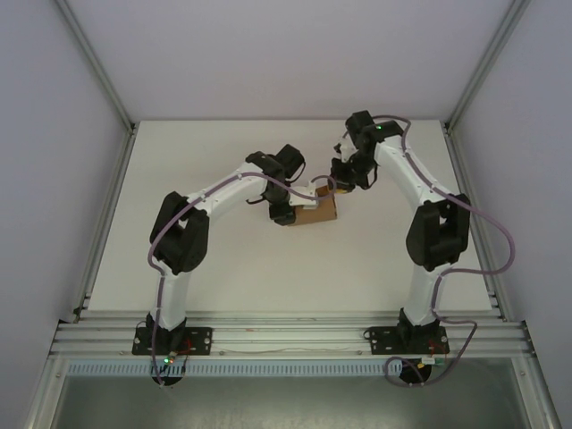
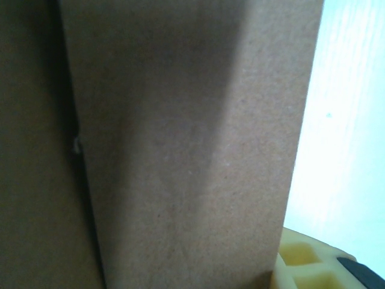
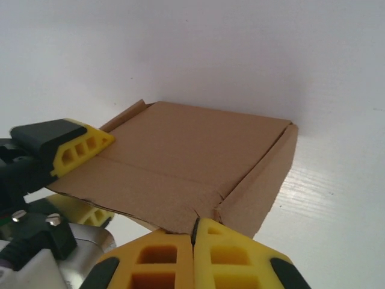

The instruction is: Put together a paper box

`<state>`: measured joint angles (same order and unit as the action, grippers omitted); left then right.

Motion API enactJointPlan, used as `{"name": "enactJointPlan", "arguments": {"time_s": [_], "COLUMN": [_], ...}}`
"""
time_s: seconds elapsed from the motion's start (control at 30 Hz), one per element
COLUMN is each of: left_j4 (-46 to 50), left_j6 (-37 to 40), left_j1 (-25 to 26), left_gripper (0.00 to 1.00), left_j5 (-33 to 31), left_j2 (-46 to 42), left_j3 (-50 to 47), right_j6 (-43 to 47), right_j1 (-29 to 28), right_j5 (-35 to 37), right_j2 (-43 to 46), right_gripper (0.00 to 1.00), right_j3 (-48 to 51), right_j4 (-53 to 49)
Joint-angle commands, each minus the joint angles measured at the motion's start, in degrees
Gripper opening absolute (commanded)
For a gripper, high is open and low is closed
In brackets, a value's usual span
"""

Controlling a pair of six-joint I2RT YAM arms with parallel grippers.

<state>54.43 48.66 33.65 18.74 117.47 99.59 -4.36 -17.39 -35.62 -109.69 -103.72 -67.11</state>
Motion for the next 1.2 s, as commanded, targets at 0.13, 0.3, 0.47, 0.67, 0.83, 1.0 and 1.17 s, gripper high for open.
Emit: {"name": "enactJointPlan", "arguments": {"time_s": [0.13, 0.3, 0.47, 0.67, 0.83, 1.0, 1.17], "left_j4": [5.7, 5.5, 5.0, 4.0, 2.8, 3.7, 1.7], "left_j6": [1.7, 0.3, -0.2, -1.8, -2.0, -1.9, -3.7], "left_j1": [0.2, 0.2, 0.1, 0.2, 0.2, 0.0, -0.4], "left_gripper": [0.32, 0.32, 0.32, 0.32, 0.32, 0.32, 0.34], "left_j5": [-1.1, -0.6, 0.9, 0.5, 0.8, -0.7, -0.3], "left_j2": [2.7, 3.0, 2.9, 2.4, 1.5, 1.8, 0.8], "left_j3": [-1.3, -0.4, -0.8, -1.8, -3.4, -3.4, -3.8], "right_j6": [-2.6, -7.1, -10.4, -5.4, 0.6, 0.8, 1.1], "right_j1": [1.0, 0.0, -1.8, -3.9, -4.9, -4.8, -5.1], "right_j5": [-0.3, 11.4, 12.3, 14.6, 17.4, 18.4, 19.1], "right_j2": [4.9, 13.5, 20.7, 23.6, 25.2, 25.6, 24.6], "right_gripper": [0.0, 0.0, 0.0, 0.0, 0.0, 0.0, 0.0], "right_j3": [11.2, 28.1, 45.0, 53.8, 60.0, 60.5, 61.1], "right_j4": [10.2, 29.0, 51.5, 60.2, 65.8, 65.6, 67.1]}}
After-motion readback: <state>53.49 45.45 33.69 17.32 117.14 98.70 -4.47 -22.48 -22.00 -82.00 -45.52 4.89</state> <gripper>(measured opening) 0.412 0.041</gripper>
